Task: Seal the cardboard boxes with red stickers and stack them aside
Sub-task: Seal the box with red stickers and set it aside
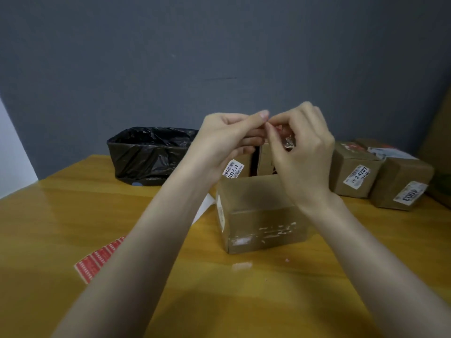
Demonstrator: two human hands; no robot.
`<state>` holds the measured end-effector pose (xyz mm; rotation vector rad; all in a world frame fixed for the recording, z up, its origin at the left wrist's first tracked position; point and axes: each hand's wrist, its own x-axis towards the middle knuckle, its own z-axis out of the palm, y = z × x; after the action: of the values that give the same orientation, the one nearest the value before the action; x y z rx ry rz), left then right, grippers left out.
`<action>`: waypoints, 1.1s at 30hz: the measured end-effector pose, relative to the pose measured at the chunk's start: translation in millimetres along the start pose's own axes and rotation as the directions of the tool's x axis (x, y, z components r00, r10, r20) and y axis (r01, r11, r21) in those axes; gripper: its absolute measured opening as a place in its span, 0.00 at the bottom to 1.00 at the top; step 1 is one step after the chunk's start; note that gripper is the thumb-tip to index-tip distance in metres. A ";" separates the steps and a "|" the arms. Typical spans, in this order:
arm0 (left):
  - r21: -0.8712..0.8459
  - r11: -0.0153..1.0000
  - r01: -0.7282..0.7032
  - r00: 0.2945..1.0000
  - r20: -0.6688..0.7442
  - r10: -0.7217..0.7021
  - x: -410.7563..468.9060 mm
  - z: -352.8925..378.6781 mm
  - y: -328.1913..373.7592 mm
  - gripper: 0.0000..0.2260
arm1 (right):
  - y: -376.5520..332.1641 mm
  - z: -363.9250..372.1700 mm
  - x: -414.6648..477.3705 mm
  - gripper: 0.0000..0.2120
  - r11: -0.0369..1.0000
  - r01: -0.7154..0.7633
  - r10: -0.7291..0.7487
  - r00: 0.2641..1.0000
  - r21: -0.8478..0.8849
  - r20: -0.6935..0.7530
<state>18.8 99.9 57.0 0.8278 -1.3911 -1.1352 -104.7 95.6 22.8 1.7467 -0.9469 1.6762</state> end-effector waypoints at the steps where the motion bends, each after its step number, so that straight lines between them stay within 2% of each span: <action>1: 0.000 1.000 -0.005 1.000 0.009 0.005 3.3 2.7 -2.3 0.08 | 4.2 -0.2 -0.1 0.07 1.000 0.013 -0.013 1.000 -0.024 0.001; 5: 0.087 0.995 -0.053 0.999 -0.006 0.054 15.0 5.8 -11.2 0.07 | 21.1 -1.1 -3.9 0.08 0.997 0.025 -0.020 0.997 -0.067 0.069; 10: 0.322 0.942 -0.090 0.991 -0.068 0.118 21.9 6.6 -26.9 0.06 | 37.5 0.5 -10.0 0.06 0.999 -0.050 0.045 0.979 0.020 0.201; 14: 0.390 0.918 -0.074 0.983 -0.128 0.134 26.6 -0.1 -33.9 0.06 | 45.5 0.5 -13.2 0.06 0.992 -0.088 0.050 0.932 0.092 0.358; 15: 0.388 0.919 -0.072 0.983 -0.130 0.132 27.1 -3.5 -32.8 0.06 | 45.9 -1.1 -12.4 0.06 0.986 -0.129 0.086 0.936 0.105 0.342; 17: 0.389 0.919 -0.070 0.986 -0.113 0.123 26.9 -9.9 -31.2 0.04 | 48.4 -5.1 -7.9 0.04 0.944 -0.297 0.257 0.935 0.144 0.245; 19: 0.401 0.913 -0.071 0.988 -0.095 0.118 26.1 -15.0 -31.7 0.03 | 53.6 -6.4 -3.6 0.01 0.854 -0.489 0.452 0.867 0.179 0.211; 21: 0.392 0.918 -0.064 0.991 -0.084 0.105 26.1 -17.5 -32.8 0.01 | 58.6 -6.3 -1.1 0.05 0.765 -0.628 0.580 0.769 0.146 0.270; 23: 0.360 0.932 -0.050 0.994 -0.072 0.081 27.0 -18.8 -33.6 0.01 | 61.4 -8.3 0.6 0.08 0.666 -0.736 0.646 0.650 0.120 0.400; 25: 0.334 0.942 -0.040 0.997 -0.055 0.062 27.9 -19.6 -34.5 0.01 | 61.7 -12.0 0.6 0.06 0.557 -0.820 0.658 0.531 0.129 0.533; 27: 0.330 0.943 -0.045 0.998 -0.035 0.060 29.0 -19.4 -36.2 0.01 | 62.5 -14.6 -0.6 0.06 0.482 -0.869 0.672 0.450 0.114 0.588; 30: 0.334 0.941 -0.051 0.997 -0.036 0.067 30.1 -19.1 -38.3 0.01 | 62.9 -14.3 0.0 0.02 0.446 -0.885 0.709 0.441 0.135 0.550; 33: 0.411 0.910 -0.058 0.995 -0.056 0.088 32.0 -20.2 -41.1 0.02 | 61.3 -16.6 4.0 0.02 0.441 -0.884 0.714 0.452 0.157 0.535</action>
<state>29.1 54.1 26.7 1.0916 -1.6106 -0.7538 -163.2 70.7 22.7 2.1195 -2.0394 2.2851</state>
